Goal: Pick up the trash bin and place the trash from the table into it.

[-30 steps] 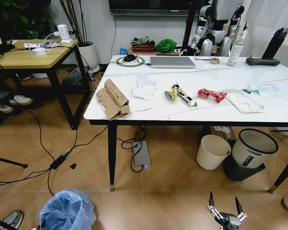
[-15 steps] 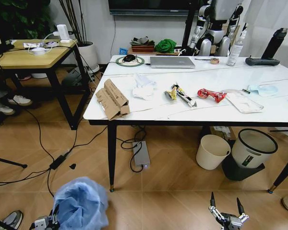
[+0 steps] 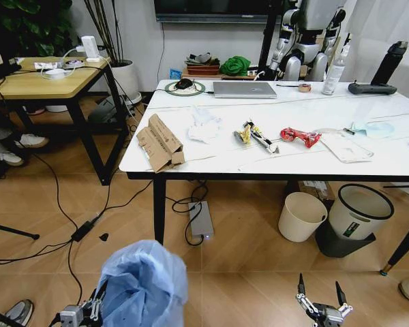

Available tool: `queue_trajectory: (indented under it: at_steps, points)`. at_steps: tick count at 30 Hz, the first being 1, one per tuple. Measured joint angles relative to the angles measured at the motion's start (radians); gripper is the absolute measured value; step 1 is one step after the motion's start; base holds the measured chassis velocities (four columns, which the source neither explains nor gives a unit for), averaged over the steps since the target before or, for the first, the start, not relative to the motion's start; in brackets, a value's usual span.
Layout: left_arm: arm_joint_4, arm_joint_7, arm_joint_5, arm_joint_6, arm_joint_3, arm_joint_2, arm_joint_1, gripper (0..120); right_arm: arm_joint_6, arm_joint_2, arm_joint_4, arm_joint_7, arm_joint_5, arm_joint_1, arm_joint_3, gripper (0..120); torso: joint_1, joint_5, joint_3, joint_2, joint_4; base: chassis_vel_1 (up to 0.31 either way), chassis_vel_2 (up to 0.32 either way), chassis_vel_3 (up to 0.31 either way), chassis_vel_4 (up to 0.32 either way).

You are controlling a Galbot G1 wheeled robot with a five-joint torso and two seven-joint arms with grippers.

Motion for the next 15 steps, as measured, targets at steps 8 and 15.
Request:
queue_trajectory:
  at_steps: [8,15]
  points:
    - [-0.010,-0.017,0.011,0.026,0.013,-0.005,-0.001,0,0.000,0.000,0.003,0.000,-0.003,-0.012,0.000,100,0.013,0.0000,0.019,0.033,-0.0001,0.000,0.000,0.000,0.000]
    - [-0.009,-0.012,0.027,0.025,0.032,-0.026,-0.015,0,0.000,0.000,0.012,0.000,-0.006,-0.031,0.005,100,0.027,-0.0001,0.043,0.070,0.0000,0.000,0.000,0.000,0.000]
